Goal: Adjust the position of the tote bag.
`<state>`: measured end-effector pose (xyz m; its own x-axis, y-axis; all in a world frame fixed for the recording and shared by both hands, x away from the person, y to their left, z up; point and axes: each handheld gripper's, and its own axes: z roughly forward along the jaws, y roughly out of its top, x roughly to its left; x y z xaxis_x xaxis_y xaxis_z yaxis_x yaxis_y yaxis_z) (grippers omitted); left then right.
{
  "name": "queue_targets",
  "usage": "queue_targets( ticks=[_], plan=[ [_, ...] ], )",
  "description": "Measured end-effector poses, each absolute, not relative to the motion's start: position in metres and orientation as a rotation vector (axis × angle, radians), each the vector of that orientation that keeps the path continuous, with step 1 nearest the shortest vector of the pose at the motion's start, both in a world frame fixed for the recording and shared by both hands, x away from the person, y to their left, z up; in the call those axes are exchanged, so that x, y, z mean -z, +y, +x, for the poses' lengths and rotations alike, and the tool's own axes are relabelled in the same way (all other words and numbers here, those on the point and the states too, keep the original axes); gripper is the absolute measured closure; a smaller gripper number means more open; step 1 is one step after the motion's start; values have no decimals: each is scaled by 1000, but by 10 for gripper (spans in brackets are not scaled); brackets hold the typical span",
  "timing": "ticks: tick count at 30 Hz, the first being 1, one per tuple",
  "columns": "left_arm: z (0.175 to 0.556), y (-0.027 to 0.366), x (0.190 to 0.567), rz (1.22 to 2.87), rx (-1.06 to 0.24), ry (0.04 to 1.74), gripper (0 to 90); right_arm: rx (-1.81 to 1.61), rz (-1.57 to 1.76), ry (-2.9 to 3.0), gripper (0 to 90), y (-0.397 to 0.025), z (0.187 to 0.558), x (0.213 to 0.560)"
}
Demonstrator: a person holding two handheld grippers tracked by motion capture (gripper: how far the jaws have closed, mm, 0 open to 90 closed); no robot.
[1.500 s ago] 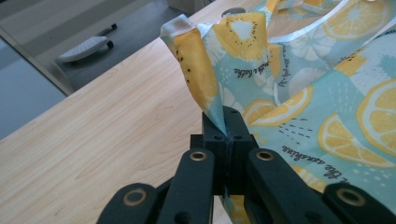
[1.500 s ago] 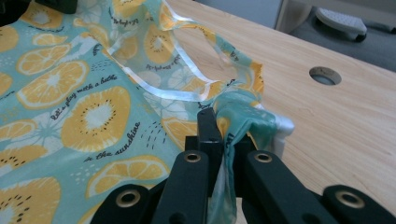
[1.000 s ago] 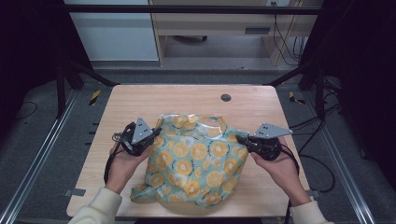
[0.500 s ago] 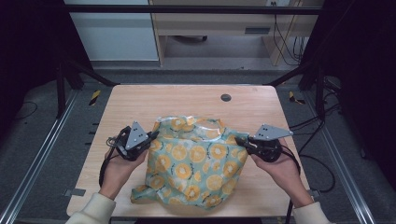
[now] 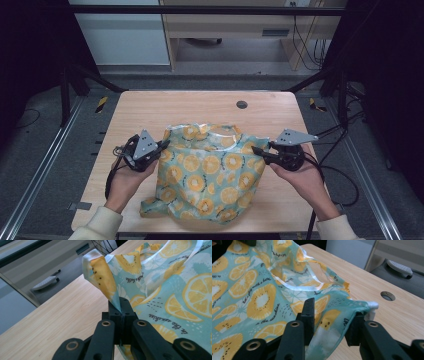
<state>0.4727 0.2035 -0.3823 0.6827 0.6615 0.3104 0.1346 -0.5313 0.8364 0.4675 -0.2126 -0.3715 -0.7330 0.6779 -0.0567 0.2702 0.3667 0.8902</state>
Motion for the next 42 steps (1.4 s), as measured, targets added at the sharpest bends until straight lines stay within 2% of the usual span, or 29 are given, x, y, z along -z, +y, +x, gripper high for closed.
queue_targets(
  ticks=[7, 14, 17, 27, 42],
  plan=[
    [474, 200, 376, 2039, -795, 595, 900, -1356, 845, 2194, 574, -212, 471, 360],
    [472, 201, 371, 2017, -798, 596, 900, -1345, 807, 2195, 839, -211, 470, 349],
    [470, 205, 371, 2013, -802, 604, 900, -1350, 785, 2178, 878, -215, 466, 348],
    [455, 211, 376, 2012, -783, 598, 900, -1339, 682, 2172, 892, -219, 438, 356],
    [413, 224, 393, 1960, -760, 605, 900, -1346, 601, 2192, 893, -214, 399, 372]
  ],
)
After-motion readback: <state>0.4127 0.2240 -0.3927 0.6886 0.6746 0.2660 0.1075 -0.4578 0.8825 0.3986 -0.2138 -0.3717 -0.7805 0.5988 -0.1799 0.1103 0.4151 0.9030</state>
